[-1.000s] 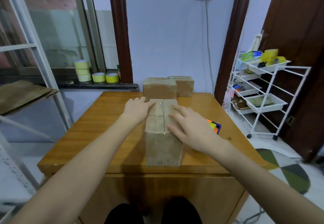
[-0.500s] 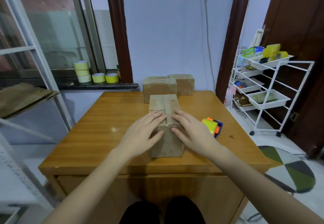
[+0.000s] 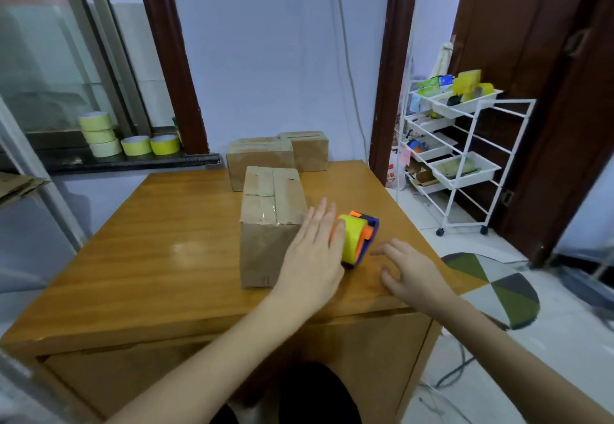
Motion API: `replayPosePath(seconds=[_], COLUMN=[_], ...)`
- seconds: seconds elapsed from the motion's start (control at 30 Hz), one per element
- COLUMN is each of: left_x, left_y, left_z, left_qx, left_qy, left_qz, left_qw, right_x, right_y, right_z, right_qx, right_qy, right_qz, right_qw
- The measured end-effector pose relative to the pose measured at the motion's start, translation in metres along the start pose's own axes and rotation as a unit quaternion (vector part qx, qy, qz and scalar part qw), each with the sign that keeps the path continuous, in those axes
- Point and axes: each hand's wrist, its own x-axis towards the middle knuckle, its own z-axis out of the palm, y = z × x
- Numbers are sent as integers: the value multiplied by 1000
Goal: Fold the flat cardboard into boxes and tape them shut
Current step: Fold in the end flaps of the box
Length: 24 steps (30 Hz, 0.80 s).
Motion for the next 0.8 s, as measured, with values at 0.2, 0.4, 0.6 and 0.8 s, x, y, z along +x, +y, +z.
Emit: replayPosePath(seconds=[0.2,0.4,0.6,0.8], left_x=[11,3,5,12], left_y=[-3,-15,5,27], left_z=[18,26,31,55], left_qx=[126,116,68,-196], left_qy=[-19,17,68,-79], left_qz=[-97,-75,10,-198], left_qw=[987,990,995,957], right_x=[10,16,18,19], right_y=[-2,-6,-8,-9], right_z=[9,18,25,25], right_qx=[11,11,21,26], right_qy=[-45,-61,-40,-37], right_qz=[32,28,14,16], right_qw=[998,998,999,999])
